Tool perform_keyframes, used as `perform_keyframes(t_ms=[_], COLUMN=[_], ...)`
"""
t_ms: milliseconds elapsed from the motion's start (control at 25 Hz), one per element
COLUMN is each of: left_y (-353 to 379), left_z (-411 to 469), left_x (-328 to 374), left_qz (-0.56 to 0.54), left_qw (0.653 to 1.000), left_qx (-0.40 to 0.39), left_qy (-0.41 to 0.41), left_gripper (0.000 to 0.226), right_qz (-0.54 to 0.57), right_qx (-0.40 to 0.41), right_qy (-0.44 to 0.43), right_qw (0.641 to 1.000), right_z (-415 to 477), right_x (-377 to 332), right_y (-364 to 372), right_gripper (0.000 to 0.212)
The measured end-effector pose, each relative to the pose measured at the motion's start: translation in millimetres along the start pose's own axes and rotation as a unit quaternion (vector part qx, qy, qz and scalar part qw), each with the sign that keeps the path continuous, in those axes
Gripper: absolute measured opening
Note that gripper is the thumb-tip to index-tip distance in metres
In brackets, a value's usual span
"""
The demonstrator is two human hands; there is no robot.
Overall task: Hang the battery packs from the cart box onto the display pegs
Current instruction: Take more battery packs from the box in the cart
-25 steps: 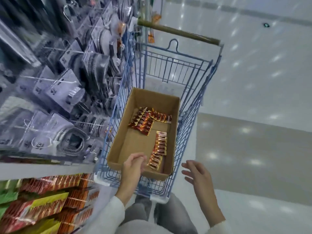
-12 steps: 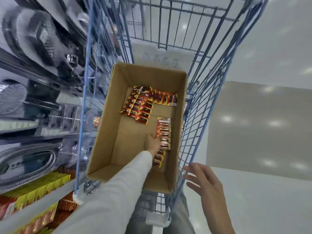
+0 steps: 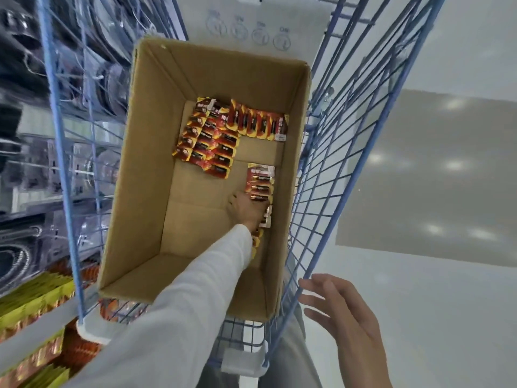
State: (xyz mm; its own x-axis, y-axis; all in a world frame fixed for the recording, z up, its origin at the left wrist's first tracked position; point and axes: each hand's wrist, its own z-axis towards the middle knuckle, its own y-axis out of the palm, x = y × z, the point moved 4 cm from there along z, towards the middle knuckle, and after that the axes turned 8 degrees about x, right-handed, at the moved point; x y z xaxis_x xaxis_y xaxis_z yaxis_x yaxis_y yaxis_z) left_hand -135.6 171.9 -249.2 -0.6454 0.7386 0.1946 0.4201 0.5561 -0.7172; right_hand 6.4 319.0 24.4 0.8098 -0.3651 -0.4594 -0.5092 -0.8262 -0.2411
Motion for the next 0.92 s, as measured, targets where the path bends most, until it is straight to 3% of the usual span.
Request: perform_keyframes(t_ms=[200, 360, 480, 600, 680, 800, 920], left_y=[-41, -87, -126, -164, -181, -193, -202], left_z=[-4, -17, -42, -69, -86, -99, -103], left_x=[-14, -43, -74, -105, -119, -136, -142], left_qz=[-0.138, -0.171, -0.24, -0.33, -0.372, -0.401, -0.418], left_qw=[0.988, 0.979, 0.964, 0.936, 0.917, 0.904, 0.898], left_qx=[-0.033, -0.094, -0.095, -0.061, -0.056, -0.057, -0.068], left_qy=[-0.053, -0.057, -0.065, -0.109, -0.137, -0.136, -0.119], left_gripper=[0.028, 0.028, 0.036, 0.037, 0.035, 0.038, 0.038], right_qz=[-0.046, -0.093, -0.141, -0.145, -0.164, -0.31, -0.408], right_qx=[-0.046, -0.1, -0.117, -0.045, 0.028, 0.114, 0.199], right_qy=[-0.012, -0.027, -0.003, 0.061, 0.109, 0.118, 0.076], right_qw=[0.998, 0.99, 0.983, 0.986, 0.98, 0.937, 0.888], right_z=[-8, -2, 42, 103, 141, 175, 186], right_x=[-19, -25, 5, 38, 62, 89, 98], right_y=[26, 79, 136, 178, 190, 216, 237], right_gripper=[0.023, 0.014, 0.028, 0.016, 0.042, 0.08, 0.075])
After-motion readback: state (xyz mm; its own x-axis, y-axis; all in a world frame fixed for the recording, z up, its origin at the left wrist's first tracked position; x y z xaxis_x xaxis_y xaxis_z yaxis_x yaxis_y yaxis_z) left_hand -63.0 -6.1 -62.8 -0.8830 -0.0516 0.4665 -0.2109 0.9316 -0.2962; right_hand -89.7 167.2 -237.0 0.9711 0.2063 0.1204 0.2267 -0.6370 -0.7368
